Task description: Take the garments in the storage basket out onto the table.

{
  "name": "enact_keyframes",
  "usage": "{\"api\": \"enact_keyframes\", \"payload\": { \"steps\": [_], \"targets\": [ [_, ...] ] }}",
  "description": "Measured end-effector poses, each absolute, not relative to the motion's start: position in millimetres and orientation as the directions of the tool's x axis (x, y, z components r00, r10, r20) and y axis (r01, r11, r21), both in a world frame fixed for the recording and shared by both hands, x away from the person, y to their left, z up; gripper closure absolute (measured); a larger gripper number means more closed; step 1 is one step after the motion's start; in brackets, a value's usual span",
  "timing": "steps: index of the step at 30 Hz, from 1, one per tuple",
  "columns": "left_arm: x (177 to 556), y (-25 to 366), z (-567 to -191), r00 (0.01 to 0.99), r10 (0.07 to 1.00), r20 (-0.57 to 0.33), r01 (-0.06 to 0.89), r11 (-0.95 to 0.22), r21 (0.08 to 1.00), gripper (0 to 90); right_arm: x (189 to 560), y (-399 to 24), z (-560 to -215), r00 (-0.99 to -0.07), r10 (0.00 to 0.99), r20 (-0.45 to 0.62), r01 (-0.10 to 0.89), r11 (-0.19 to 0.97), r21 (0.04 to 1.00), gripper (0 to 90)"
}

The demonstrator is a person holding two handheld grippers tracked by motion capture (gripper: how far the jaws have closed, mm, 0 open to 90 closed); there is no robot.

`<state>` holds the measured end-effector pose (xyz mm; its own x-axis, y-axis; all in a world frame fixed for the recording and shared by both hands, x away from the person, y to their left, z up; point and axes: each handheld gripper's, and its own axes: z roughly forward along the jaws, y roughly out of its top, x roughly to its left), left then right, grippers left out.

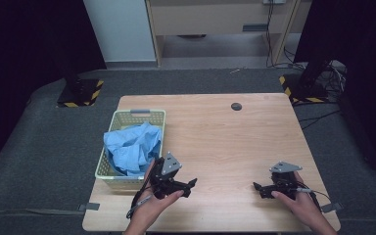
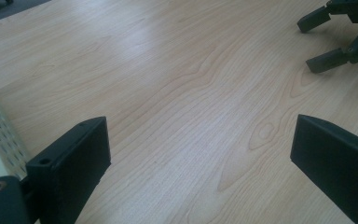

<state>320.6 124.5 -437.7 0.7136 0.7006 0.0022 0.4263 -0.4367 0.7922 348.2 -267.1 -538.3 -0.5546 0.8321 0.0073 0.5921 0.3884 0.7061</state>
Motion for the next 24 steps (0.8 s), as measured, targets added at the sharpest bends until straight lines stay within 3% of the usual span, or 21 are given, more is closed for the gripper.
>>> {"api": "enact_keyframes", "payload": {
  "steps": [24],
  "targets": [
    [347.5,147.6,-421.6,0.678,0.734,0.034,0.460,-0.460,0.760,4.0,349.2,-266.3,-538.3,-0.563,0.826,0.007,0.587,0.394,0.707,0.5]
  ]
}}
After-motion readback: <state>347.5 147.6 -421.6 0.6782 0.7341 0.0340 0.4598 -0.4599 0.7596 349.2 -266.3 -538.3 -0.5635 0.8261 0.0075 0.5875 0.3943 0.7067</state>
